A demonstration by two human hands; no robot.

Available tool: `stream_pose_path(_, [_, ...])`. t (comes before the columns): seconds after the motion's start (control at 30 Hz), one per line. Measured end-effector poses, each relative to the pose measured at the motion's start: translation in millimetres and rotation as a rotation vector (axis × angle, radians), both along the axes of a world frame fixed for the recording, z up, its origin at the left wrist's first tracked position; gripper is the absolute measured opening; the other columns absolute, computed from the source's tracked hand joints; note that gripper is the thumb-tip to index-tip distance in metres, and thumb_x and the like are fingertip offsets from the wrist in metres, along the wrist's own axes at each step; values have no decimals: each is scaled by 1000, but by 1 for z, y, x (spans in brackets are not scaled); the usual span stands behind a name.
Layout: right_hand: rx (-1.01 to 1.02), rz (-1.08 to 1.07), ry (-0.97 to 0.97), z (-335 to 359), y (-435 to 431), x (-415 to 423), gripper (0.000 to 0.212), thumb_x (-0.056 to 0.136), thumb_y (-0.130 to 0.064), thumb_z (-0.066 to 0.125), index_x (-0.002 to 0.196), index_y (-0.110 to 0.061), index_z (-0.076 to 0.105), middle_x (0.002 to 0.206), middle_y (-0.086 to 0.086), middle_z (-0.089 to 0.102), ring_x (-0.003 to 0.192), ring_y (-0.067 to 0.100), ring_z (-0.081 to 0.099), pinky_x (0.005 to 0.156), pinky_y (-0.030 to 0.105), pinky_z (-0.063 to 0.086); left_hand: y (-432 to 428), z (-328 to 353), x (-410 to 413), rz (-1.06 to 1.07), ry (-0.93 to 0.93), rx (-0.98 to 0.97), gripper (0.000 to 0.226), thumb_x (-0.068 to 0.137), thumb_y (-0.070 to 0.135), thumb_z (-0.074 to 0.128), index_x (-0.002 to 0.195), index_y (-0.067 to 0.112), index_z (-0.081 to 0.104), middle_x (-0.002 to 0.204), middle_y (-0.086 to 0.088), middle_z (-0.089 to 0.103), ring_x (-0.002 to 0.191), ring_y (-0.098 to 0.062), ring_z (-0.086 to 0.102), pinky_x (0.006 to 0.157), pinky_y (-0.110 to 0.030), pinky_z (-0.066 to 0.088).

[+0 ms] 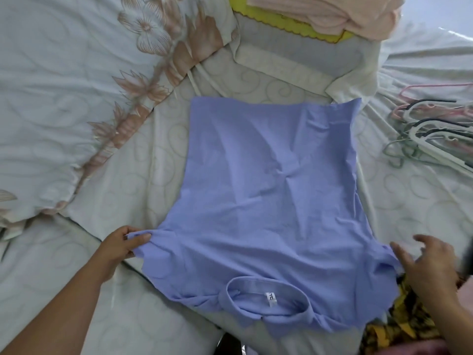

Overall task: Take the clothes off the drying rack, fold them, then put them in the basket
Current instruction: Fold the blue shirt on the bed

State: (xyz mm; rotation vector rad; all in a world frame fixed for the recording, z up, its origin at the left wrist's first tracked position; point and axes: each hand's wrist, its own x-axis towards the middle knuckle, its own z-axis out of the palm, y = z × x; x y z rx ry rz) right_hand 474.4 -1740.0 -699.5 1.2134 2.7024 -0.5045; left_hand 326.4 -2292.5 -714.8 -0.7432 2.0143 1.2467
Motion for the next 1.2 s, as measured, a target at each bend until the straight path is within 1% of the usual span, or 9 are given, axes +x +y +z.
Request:
stream_pose_path(0.1, [7, 362, 180, -3, -38, 0, 28, 82, -9, 70, 105, 3, 59, 113, 22, 52, 98, 39, 53, 86, 42, 44, 2, 5, 8, -117, -110, -4, 54, 47, 38, 79, 94, 14, 65, 83, -3, 64, 78, -17, 56, 67, -30, 40])
stream_pose_path(0.2, [-203, 689, 134, -17, -76, 12, 25, 79, -1, 68, 100, -13, 60, 109, 6, 52, 88, 25, 60, 71, 25, 48, 3, 5, 16, -114, -68, 14, 44, 55, 26, 78, 91, 3, 66, 78, -5, 62, 76, -19, 51, 65, -28, 36])
stream_pose_path(0.33, [-481, 710, 40, -21, -125, 24, 21, 82, -26, 62, 103, -28, 58, 89, -12, 56, 81, 3, 56, 64, 10, 41, 4, 6, 18, 47, 87, 84, 13, 80, 4, 68, 90, 11, 62, 85, -5, 64, 85, -22, 56, 79, -31, 44])
stream_pose_path(0.43, [-763, 619, -175, -15, -155, 27, 14, 79, -40, 62, 91, -42, 55, 70, -17, 59, 72, -8, 55, 64, 9, 39, 10, 3, 17, 47, 110, 46, 9, 91, 7, 56, 99, 8, 61, 90, -11, 63, 85, -25, 56, 71, -30, 46])
stream_pose_path(0.6, [-914, 1052, -550, 2, -170, 37, 43, 66, -61, 50, 95, -34, 66, 84, -17, 64, 86, -1, 59, 79, 17, 45, 23, 11, 20, 61, 8, 73, 9, 90, 21, 60, 94, 13, 62, 91, -6, 66, 81, -20, 60, 69, -29, 48])
stream_pose_path(0.8, [-746, 775, -194, -6, -169, 14, 25, 92, -30, 50, 114, -29, 62, 84, -19, 44, 76, -6, 50, 72, 11, 38, 15, 8, 28, -29, -7, 49, 21, 85, 13, 67, 105, 12, 62, 100, -5, 67, 86, -16, 61, 72, -26, 46])
stream_pose_path(0.97, [-655, 973, -511, -22, -187, 19, 36, 97, -23, 43, 129, -36, 50, 103, -7, 50, 95, 14, 59, 80, 21, 40, 7, 2, 31, 74, 114, -16, 26, 89, 13, 61, 111, 1, 56, 111, -20, 62, 85, -23, 58, 68, -29, 44])
stream_pose_path(1.07, [-873, 622, -357, -21, -187, 13, 21, 96, -17, 49, 110, -28, 59, 71, -18, 54, 61, 0, 51, 63, 11, 40, 20, 21, 30, 81, 174, -22, 24, 81, 17, 71, 96, 9, 54, 100, -12, 61, 89, -24, 55, 70, -32, 44])
stream_pose_path(1.2, [-1314, -64, -59, -5, -186, -5, 18, 98, -12, 45, 101, -13, 63, 78, 3, 66, 61, 11, 57, 56, 18, 44, 88, 71, 36, -118, 374, 47, 33, 63, 29, 74, 85, 19, 51, 78, 4, 55, 67, -1, 52, 61, -12, 43])
